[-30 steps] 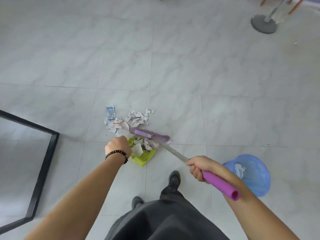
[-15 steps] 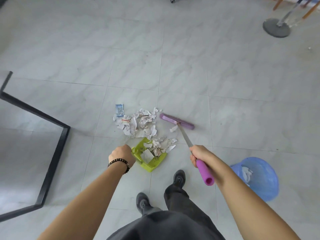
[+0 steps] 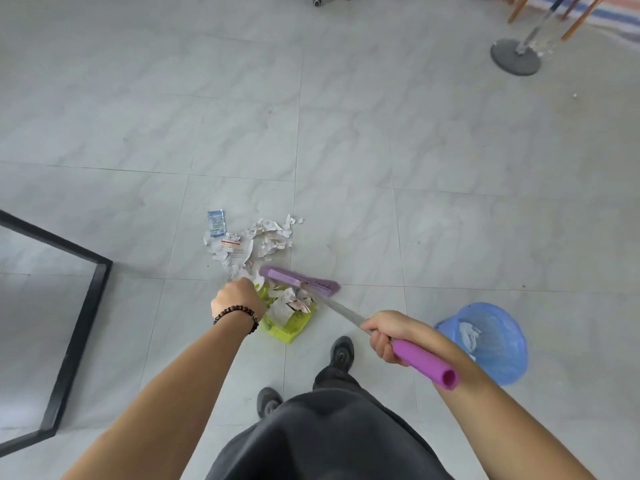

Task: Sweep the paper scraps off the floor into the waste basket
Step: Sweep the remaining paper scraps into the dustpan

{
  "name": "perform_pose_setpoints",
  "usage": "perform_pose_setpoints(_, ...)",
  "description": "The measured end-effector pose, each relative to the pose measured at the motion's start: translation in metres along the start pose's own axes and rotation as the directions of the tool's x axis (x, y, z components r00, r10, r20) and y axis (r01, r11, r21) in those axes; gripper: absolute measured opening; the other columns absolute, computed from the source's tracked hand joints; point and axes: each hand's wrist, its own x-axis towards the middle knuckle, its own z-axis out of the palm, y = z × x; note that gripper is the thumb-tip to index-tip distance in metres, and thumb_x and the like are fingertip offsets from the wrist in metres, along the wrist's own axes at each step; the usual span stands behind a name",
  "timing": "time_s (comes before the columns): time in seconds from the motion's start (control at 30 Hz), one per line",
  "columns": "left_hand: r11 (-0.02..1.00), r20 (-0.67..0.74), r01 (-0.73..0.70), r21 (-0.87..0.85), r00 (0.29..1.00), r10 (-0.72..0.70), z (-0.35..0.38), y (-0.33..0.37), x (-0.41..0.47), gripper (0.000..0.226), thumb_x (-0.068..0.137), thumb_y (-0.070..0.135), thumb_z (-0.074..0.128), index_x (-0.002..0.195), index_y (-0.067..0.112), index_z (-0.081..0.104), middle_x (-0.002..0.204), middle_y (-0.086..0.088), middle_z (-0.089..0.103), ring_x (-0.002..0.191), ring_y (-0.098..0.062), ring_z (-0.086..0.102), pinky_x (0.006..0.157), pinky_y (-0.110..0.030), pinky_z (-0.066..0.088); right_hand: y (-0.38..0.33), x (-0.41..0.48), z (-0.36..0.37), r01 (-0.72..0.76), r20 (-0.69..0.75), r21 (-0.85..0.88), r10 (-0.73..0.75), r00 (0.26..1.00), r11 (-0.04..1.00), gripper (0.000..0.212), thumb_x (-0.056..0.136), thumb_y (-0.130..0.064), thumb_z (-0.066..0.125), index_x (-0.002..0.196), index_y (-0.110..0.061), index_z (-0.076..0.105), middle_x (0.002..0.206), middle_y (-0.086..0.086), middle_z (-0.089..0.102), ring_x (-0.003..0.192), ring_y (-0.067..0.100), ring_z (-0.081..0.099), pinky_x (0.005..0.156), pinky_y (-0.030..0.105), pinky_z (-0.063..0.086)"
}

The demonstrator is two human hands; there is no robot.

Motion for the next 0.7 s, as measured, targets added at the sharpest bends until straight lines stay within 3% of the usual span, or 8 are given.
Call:
perform_pose_setpoints(0.17,1.0,-0.003,0.009,-0.015,1.0,-0.009,0.006,-0.002,-0.01,0.016,0.084,0.016,0.055,0.1,0.014,0.06,0.103,-0.008,0.066,0.096,-0.029,0.064,0.072,-0.033,0.049,0.001,-0.039,-0.024,0.046,0.076,0.252,-0.067,0.995,0.967,0.035,0.102,-0.029,0.049,0.07,-0.015,0.044,0.046,-0.008,0.039,0.028,0.0,0.036,0.024,0.013,0.029)
perform_pose_setpoints(0.27,0.999,0.0,0.024,-0.049,1.0,-0.024,0.009,-0.012,-0.017,0.018,0.084,0.02,0.055,0.101,0.015,0.06,0.102,-0.006,0.066,0.095,-0.029,0.064,0.073,-0.033,0.049,-0.003,-0.053,-0.027,0.106,0.058,0.278,-0.127,0.99,0.955,0.029,0.102,-0.028,0.049,0.076,-0.015,0.044,0.047,-0.007,0.039,0.027,0.0,0.036,0.024,0.013,0.027)
perform_pose_setpoints(0.37,0.995,0.009,0.065,-0.078,0.998,-0.065,0.014,-0.026,-0.025,0.023,0.083,0.017,0.053,0.105,0.015,0.061,0.102,-0.005,0.066,0.097,-0.029,0.064,0.074,-0.033,0.048,-0.012,-0.05,-0.018,0.158,0.018,0.189,-0.164,0.986,0.969,0.022,0.103,-0.029,0.047,0.084,-0.017,0.045,0.05,-0.008,0.038,0.028,-0.001,0.034,0.024,0.013,0.026)
perform_pose_setpoints(0.47,0.988,0.01,0.105,-0.114,0.994,-0.105,0.019,-0.04,-0.029,0.028,0.082,0.016,0.052,0.109,0.016,0.06,0.102,-0.006,0.065,0.098,-0.029,0.063,0.078,-0.033,0.048,-0.025,-0.04,0.0,0.188,-0.018,0.06,-0.187,0.982,0.98,0.027,0.104,-0.028,0.042,0.08,-0.019,0.041,0.042,-0.008,0.036,0.026,0.0,0.032,0.026,0.012,0.025)
perform_pose_setpoints(0.57,0.985,0.008,0.121,-0.121,0.993,-0.121,0.024,-0.049,-0.032,0.03,0.084,0.018,0.054,0.114,0.018,0.06,0.106,-0.005,0.065,0.101,-0.028,0.062,0.072,-0.031,0.045,-0.033,-0.017,0.025,0.216,-0.075,-0.077,-0.222,0.972,0.973,0.031,0.101,-0.02,0.04,0.071,-0.017,0.038,0.037,-0.006,0.035,0.025,0.003,0.032,0.03,0.01,0.025)
perform_pose_setpoints(0.7,0.982,-0.004,0.147,-0.117,0.989,-0.149,0.028,-0.054,-0.035,0.031,0.083,0.015,0.053,0.112,0.021,0.062,0.101,-0.004,0.066,0.101,-0.028,0.061,0.068,-0.031,0.045,-0.014,0.024,0.053,0.227,-0.154,-0.337,-0.291,0.944,0.914,0.031,0.09,-0.016,0.043,0.061,-0.008,0.05,0.04,0.003,0.045,0.036,0.015,0.041,0.042,0.022,0.037)
